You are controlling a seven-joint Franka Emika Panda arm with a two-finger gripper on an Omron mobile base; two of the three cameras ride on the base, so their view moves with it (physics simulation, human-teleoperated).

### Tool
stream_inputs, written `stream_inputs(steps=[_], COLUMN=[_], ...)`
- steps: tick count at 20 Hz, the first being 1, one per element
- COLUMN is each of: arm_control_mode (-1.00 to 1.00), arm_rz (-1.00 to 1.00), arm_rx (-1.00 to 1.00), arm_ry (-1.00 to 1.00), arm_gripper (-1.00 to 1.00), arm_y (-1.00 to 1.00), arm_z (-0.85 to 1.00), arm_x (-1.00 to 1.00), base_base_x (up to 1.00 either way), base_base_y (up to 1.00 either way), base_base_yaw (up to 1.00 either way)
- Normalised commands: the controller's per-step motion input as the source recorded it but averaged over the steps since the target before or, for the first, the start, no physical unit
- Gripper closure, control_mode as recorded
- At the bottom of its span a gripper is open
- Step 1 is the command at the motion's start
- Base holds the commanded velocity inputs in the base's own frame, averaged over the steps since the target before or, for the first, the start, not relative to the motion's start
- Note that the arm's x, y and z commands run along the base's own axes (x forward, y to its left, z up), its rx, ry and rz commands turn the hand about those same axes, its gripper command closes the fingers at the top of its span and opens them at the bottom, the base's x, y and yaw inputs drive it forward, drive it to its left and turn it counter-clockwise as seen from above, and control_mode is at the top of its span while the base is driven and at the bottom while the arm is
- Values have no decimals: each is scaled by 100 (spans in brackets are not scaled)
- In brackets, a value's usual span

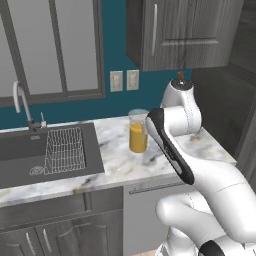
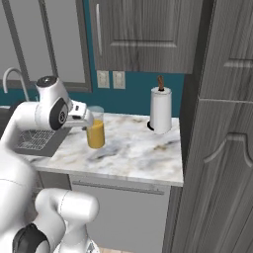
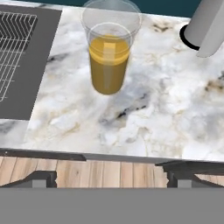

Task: Place the pitcher and cup on the dining counter for serving.

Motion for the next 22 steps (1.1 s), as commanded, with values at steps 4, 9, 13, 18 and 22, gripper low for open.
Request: stream_inputs(steps=[4, 9, 13, 18, 22], arm_control_mode=[-100, -100, -100, -100, -100], arm_rz=[0, 0, -3, -3, -3], arm_rx=[1, 0, 0, 1, 3], arm_ry=[0, 0, 0, -1, -2], arm_gripper=[-100, -100, -100, -100, -100], arm_y=[0, 6, 6, 0, 0], arm_z=[-50, -32, -12, -2, -9], arm_x=[24, 45, 46, 31, 18], base_base_x=[0, 0, 0, 0, 0], base_base_y=[0, 0, 0, 0, 0], base_base_yaw=[0, 0, 0, 0, 0])
